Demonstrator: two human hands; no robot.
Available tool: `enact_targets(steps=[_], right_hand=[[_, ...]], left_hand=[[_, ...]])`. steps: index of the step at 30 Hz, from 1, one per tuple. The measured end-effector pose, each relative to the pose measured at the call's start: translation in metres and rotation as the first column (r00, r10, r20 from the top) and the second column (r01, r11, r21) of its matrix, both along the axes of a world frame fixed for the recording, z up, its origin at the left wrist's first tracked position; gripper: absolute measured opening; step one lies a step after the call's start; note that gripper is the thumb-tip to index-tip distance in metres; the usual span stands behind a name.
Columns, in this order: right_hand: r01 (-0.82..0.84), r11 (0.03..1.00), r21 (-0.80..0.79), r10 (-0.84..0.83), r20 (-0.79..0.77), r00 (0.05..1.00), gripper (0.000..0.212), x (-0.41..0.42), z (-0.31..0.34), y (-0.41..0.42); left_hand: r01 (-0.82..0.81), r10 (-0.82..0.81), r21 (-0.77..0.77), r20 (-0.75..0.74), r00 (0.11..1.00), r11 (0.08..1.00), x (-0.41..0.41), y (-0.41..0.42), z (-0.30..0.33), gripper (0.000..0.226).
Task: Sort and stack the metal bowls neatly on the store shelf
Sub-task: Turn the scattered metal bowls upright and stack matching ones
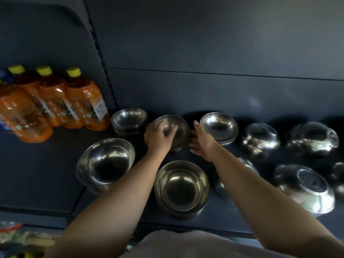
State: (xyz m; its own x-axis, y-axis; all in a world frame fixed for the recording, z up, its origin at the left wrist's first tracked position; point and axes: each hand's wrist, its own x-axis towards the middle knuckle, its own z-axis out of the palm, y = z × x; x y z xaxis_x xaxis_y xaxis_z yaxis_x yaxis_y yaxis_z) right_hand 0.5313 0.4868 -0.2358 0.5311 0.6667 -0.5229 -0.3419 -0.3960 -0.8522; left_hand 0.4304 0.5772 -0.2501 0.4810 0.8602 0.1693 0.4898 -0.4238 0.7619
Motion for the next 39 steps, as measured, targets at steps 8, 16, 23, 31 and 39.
enact_targets(steps=[8,16,23,31,39], right_hand=[[0.021,0.999,-0.048,-0.014,0.134,0.991,0.074,0.001,0.001,0.006],[0.044,0.989,-0.138,-0.006,0.266,0.964,0.087,0.002,0.003,0.019],[0.043,0.991,-0.124,-0.007,0.278,0.961,0.083,0.001,-0.004,0.02],[0.052,0.992,-0.116,-0.02,0.263,0.965,0.073,-0.009,-0.006,0.009],[-0.025,0.98,-0.199,0.086,0.304,0.949,0.072,-0.01,-0.001,0.017]], left_hand=[[-0.066,0.284,-0.668,0.222,0.933,0.741,-0.008,0.0,0.009,0.055],[-0.06,0.312,-0.747,0.202,0.928,0.662,-0.003,0.005,0.014,0.059],[-0.073,0.313,-0.746,0.186,0.931,0.662,-0.007,-0.001,0.007,0.061],[-0.05,0.339,-0.789,0.205,0.918,0.612,-0.012,-0.005,-0.004,0.062],[-0.049,0.365,-0.796,0.221,0.905,0.603,-0.001,-0.002,-0.002,0.068]])
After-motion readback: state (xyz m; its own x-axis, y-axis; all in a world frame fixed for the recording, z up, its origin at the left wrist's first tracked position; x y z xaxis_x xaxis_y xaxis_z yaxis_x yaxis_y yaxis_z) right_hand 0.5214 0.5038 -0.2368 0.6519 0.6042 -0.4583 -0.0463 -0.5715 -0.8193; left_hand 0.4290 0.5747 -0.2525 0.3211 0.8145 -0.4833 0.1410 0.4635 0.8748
